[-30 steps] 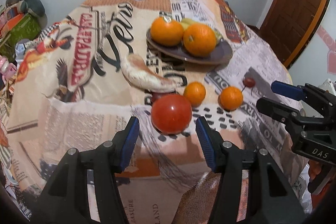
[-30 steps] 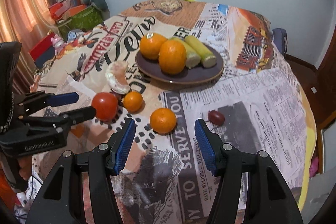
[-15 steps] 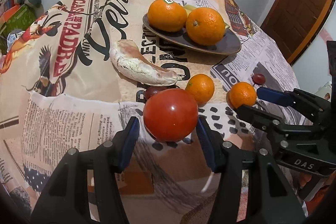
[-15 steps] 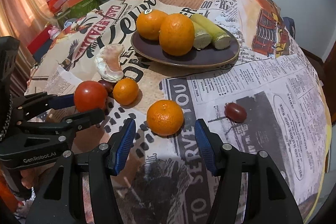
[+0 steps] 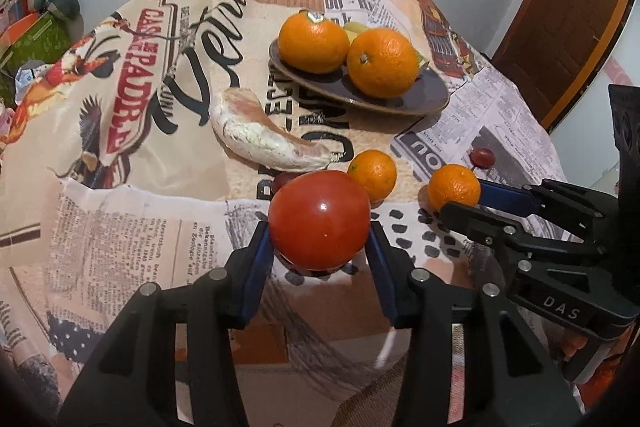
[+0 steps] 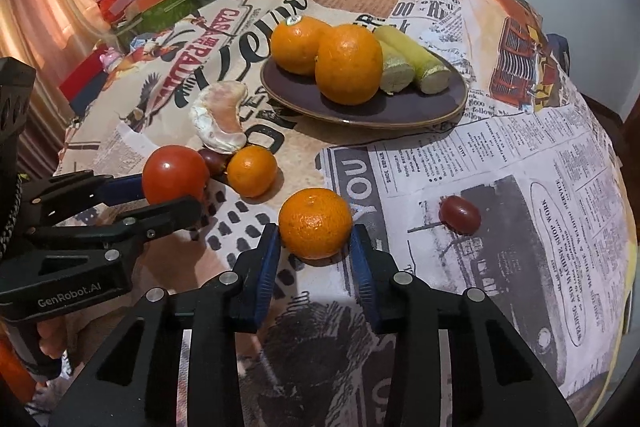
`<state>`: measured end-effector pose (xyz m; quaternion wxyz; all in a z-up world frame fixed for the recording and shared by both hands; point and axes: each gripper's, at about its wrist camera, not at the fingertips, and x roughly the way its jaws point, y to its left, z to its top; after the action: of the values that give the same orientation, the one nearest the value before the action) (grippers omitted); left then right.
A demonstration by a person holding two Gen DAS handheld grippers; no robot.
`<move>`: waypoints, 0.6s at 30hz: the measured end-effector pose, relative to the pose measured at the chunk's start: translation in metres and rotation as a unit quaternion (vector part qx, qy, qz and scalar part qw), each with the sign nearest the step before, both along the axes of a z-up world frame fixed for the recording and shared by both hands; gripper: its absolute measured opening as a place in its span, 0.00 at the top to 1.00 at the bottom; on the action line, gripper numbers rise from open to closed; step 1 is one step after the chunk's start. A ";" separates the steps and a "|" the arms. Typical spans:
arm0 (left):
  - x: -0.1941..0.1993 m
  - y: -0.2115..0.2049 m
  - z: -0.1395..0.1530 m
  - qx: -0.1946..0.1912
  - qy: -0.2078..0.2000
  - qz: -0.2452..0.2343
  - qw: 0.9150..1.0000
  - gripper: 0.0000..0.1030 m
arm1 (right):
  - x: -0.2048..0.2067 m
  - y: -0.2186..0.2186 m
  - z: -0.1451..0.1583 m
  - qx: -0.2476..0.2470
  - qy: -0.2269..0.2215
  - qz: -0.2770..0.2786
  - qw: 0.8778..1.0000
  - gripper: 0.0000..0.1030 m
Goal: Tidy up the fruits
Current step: 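Carry the tomato and tangerine onto the plate with both tools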
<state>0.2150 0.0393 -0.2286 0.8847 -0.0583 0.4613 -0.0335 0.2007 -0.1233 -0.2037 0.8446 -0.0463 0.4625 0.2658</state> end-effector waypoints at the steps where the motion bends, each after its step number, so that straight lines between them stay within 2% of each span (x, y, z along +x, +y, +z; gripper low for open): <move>1: -0.001 0.000 0.003 0.001 -0.003 0.000 1.000 0.55 | -0.001 -0.001 0.003 0.002 -0.003 -0.001 1.000 0.68; 18: 0.006 -0.007 0.067 0.005 -0.083 -0.004 0.997 0.55 | 0.001 -0.028 0.062 0.020 -0.088 -0.034 0.995 0.68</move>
<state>0.2209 0.0318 -0.1621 0.9200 -0.0491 0.3869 -0.0390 0.2015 -0.1511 -0.1414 0.8912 -0.0366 0.3823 0.2414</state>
